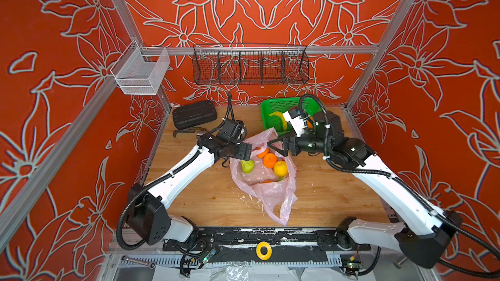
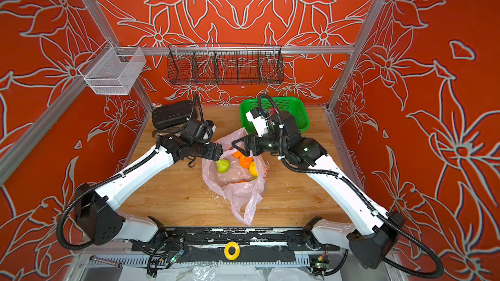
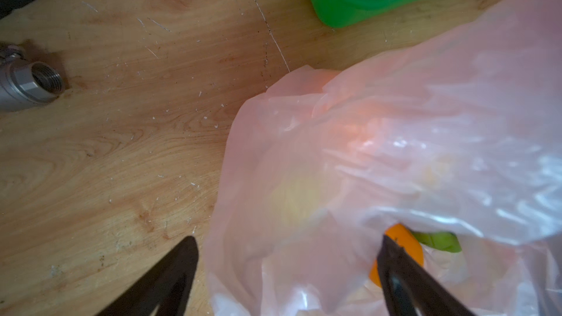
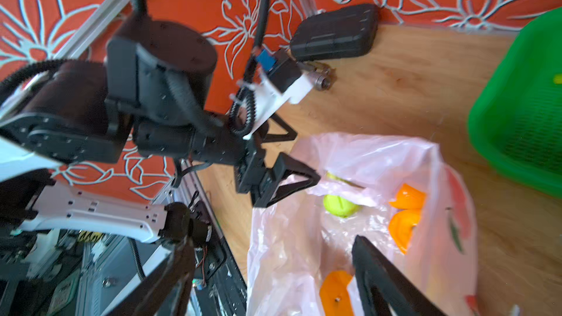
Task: Untie the knot of the plastic bag and take out the fruit
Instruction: Pick up the fruit from the plastic bag.
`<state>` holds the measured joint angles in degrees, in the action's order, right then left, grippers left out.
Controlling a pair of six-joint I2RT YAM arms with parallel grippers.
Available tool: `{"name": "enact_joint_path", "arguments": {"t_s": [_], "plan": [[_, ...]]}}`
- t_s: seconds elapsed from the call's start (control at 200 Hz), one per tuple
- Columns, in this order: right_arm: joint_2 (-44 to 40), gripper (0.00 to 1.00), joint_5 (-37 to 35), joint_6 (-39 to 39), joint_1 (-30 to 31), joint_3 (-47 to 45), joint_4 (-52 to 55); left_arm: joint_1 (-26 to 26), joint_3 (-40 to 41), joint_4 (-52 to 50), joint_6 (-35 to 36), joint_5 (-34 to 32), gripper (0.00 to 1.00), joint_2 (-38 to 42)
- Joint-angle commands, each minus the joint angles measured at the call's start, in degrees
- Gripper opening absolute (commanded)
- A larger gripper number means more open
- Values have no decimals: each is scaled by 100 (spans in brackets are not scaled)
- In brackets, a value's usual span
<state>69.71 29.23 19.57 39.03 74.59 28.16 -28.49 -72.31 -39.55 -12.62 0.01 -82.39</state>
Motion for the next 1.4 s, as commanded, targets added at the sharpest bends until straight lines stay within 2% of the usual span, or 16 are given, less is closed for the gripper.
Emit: {"name": "enact_joint_path", "arguments": {"t_s": [0.0, 0.25, 0.35, 0.47, 0.591, 0.801, 0.876, 0.991, 1.041, 1.081, 1.191, 1.266, 1.326, 1.396], "plan": [[220, 82, -398, -328, 573, -163, 277, 106, -38, 94, -38, 285, 78, -94], [1124, 82, -730, -783, 1490, -332, 720, 354, -11, 134, -237, 573, 43, -107], [1433, 83, -1017, -728, 1722, -530, 742, 474, -13, 160, -332, 727, 33, -116], [1684, 83, -963, -615, 1971, -843, 561, 559, -17, 270, -422, 856, 24, -135], [1845, 79, -544, -387, 2134, -1197, 277, 579, -77, 290, -435, 979, 19, -239], [1859, 77, 247, 271, 2249, -1964, -704, 595, 0, 376, -500, 1101, 17, -290], [1875, 79, 223, 293, 2259, -1988, -678, 589, 82, 436, -544, 1145, 17, -285], [1633, 86, -258, 283, 2259, -1947, -632, 591, 210, 440, -582, 1202, 17, -257], [1466, 89, -558, 291, 2256, -1947, -633, 594, 271, 439, -605, 1212, 18, -231], [1317, 91, -818, 300, 2251, -1948, -638, 590, 314, 431, -633, 1242, 25, -188], [973, 94, -1519, 390, 2250, -1948, -673, 591, 464, 435, -720, 1368, 58, -16], [764, 95, -1941, 465, 2250, -1965, -775, 588, 579, 397, -821, 1435, 74, 176], [611, 95, -2264, 527, 2250, -1995, -866, 588, 709, 363, -898, 1424, 81, 383], [487, 96, -2642, 575, 2249, -2050, -1034, 595, 891, 315, -985, 1385, 84, 655]]}}
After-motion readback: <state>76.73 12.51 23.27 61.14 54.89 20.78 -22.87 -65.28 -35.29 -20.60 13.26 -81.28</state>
